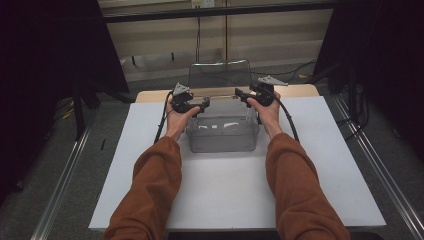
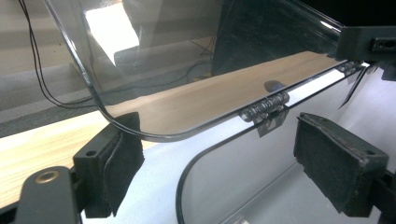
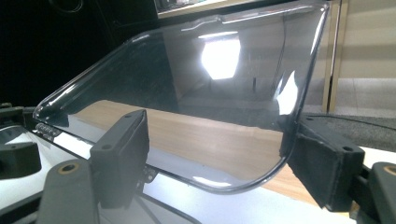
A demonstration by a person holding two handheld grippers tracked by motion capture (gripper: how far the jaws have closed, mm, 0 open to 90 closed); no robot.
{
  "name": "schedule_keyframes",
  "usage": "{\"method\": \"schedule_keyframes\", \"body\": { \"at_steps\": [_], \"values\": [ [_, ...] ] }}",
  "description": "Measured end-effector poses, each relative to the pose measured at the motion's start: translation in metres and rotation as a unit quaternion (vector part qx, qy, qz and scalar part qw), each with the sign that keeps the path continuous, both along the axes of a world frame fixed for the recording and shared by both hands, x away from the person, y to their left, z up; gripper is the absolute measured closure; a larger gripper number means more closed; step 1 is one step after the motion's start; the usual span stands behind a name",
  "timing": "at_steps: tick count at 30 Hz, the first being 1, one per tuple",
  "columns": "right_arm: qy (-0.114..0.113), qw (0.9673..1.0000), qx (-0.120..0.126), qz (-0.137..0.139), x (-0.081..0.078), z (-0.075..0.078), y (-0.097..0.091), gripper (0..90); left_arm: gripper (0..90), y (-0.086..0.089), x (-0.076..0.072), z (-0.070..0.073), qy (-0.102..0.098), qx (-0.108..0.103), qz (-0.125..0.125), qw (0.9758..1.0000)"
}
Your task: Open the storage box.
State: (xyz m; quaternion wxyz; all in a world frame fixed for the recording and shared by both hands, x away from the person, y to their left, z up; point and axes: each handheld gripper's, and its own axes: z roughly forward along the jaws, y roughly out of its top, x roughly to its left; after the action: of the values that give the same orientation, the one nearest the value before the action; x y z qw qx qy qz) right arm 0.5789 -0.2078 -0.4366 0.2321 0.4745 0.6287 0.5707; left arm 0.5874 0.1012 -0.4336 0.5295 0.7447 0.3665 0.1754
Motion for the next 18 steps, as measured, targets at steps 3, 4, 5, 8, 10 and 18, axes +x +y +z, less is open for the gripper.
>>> {"method": "schedule_keyframes", "body": {
  "at_steps": [3, 4, 5, 8, 10, 18],
  "values": [
    [0.004, 1.0, 0.006, -0.002, -0.0001, -0.0004, 0.0, 22.6, 17.9, -0.0003, -0.0004, -0.0007, 0.001, 0.006, -0.002, 1.0],
    [0.005, 1.0, 0.006, -0.003, -0.0002, -0.0005, 0.0, 22.7, 18.1, -0.0006, -0.0006, -0.001, 0.001, 0.002, -0.002, 1.0],
    [0.007, 0.9999, 0.009, -0.005, -0.0005, -0.0008, 0.0002, 22.7, 18.9, -0.0003, -0.0002, -0.0013, 0.002, -0.003, -0.003, 1.0],
    [0.007, 0.9999, 0.009, -0.006, -0.0006, -0.0009, 0.0002, 22.8, 18.9, -0.0003, -0.0003, -0.0013, 0.002, -0.003, -0.007, 1.0],
    [0.007, 0.9999, 0.011, -0.007, -0.0005, -0.0012, 0.0001, 22.7, 18.9, -0.0003, -0.0003, -0.0015, 0.003, -0.003, -0.005, 1.0],
    [0.018, 0.9993, 0.031, -0.012, -0.0004, -0.0033, -0.0003, 22.7, 19.8, -0.0008, -0.0007, -0.0018, 0.004, -0.005, -0.001, 1.0]
  ]
}}
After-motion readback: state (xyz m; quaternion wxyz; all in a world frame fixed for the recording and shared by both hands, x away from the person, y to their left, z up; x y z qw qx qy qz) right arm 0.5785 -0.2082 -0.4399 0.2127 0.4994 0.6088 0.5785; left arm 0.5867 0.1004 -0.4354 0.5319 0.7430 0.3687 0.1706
